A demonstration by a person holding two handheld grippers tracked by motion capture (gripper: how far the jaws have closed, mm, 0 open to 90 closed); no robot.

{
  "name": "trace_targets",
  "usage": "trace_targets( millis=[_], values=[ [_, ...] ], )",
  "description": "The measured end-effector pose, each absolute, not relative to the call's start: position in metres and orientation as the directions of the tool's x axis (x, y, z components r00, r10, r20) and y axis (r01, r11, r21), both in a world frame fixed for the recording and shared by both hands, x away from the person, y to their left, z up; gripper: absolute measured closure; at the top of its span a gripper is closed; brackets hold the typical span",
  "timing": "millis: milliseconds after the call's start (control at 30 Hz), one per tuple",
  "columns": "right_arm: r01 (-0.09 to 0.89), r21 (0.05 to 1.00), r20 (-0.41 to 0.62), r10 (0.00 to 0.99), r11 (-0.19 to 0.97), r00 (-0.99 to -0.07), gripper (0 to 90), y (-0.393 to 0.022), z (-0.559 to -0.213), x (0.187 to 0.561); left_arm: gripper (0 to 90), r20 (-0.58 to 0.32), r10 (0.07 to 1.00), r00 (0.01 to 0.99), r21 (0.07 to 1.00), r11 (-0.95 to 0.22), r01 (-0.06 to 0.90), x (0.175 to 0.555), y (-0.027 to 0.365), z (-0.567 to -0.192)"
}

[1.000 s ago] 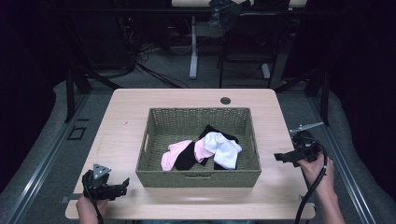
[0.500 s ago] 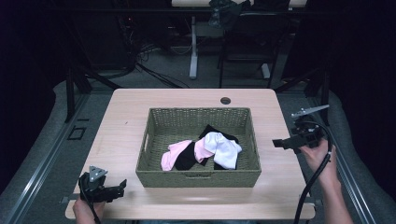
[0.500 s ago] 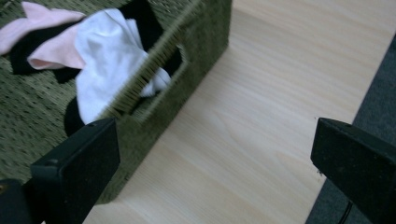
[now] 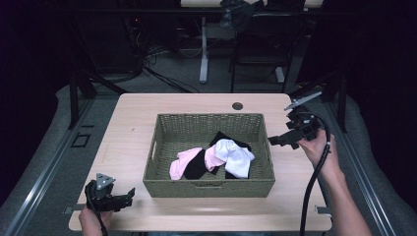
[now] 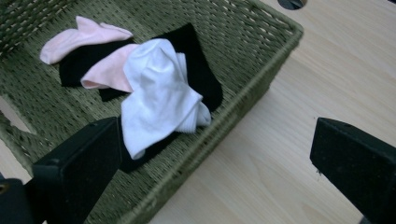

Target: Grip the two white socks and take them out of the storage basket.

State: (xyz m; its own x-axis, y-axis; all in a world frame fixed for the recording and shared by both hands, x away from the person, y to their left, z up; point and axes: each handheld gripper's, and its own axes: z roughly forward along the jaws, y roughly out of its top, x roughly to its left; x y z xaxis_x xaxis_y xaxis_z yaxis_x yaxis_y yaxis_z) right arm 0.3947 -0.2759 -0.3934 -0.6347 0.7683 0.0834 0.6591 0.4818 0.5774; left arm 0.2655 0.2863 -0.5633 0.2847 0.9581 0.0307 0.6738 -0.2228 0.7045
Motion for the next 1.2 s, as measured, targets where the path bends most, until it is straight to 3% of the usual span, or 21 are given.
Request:
trace_targets(
  millis=[433,900,1033,1200],
  values=[
    [0.620,0.515,0.077,0.688,0.592,-0.722,1.9,-0.204,-0.398,0.420,0.0,0.033,0.958,0.285,0.703,-0.225,0.675,0.265,0.287,-0.563],
    [0.648,0.433,0.085,0.687,0.626,-0.721,10.8,-0.165,-0.433,0.443,0.0,0.032,0.957,0.287,0.705,-0.225,0.672,0.265,0.288,-0.563],
    [0.660,0.401,0.064,0.700,0.635,-0.712,19.7,-0.154,-0.445,0.446,0.0,0.032,0.957,0.288,0.703,-0.226,0.674,0.265,0.288,-0.563],
    [0.663,0.354,0.042,0.697,0.659,-0.715,20.4,-0.146,-0.457,0.448,0.0,0.032,0.958,0.286,0.704,-0.224,0.674,0.265,0.288,-0.563]
  ],
)
